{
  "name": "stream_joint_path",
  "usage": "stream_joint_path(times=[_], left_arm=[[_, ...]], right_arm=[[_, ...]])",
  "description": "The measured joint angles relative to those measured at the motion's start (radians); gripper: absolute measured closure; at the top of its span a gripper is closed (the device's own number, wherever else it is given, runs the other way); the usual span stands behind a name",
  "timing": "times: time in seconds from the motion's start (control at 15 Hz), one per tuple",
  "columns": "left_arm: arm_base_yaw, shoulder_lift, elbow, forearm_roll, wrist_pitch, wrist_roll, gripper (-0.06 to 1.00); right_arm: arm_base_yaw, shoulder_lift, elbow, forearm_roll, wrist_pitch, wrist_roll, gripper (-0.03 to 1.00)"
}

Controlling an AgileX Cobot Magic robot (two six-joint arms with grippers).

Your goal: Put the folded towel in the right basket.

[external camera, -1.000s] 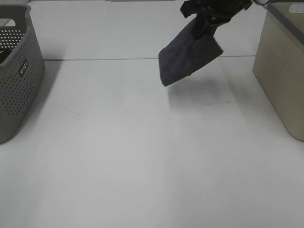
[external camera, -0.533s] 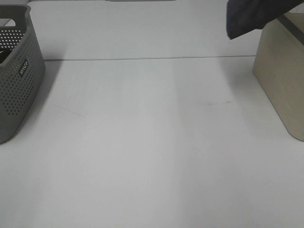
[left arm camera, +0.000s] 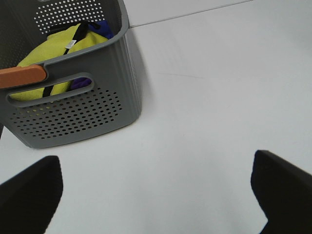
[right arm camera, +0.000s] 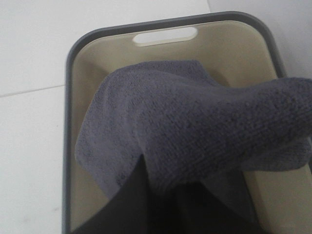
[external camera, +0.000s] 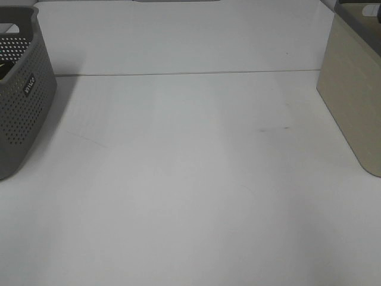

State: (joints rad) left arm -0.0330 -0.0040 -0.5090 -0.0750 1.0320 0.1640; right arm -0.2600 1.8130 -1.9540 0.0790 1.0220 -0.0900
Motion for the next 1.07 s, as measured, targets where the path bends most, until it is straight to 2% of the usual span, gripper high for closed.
stream_joint_path(times=[0.13, 0.27, 0.47, 0.53, 0.8, 0.93, 1.07], left_arm=[[0.0, 0.0, 0.0, 0.0, 0.0, 0.0, -0.04], [0.0, 0.0, 0.0, 0.0, 0.0, 0.0, -0.04], [0.0, 0.0, 0.0, 0.0, 0.0, 0.0, -0.04], [0.0, 0.0, 0.0, 0.0, 0.0, 0.0, -0.04], [0.0, 0.0, 0.0, 0.0, 0.0, 0.0, -0.04], [0.0, 0.0, 0.0, 0.0, 0.0, 0.0, -0.04], [0.0, 0.0, 0.0, 0.0, 0.0, 0.0, -0.04]], right_arm=[[-0.049, 0.037, 0.0, 0.049, -0.023, 0.026, 0.92], [-0.053, 0.106, 0.0, 0.067, -0.032, 0.044, 0.92], [-0.053, 0.21, 0.0, 0.074, 0.027, 0.097, 0.85], [-0.053, 0.239, 0.0, 0.074, 0.056, 0.108, 0.79], [-0.048, 0.275, 0.0, 0.077, 0.093, 0.101, 0.25], [-0.026, 0.254, 0.0, 0.09, 0.094, 0.08, 0.16], [0.03, 0.217, 0.0, 0.093, 0.093, 0.064, 0.14]])
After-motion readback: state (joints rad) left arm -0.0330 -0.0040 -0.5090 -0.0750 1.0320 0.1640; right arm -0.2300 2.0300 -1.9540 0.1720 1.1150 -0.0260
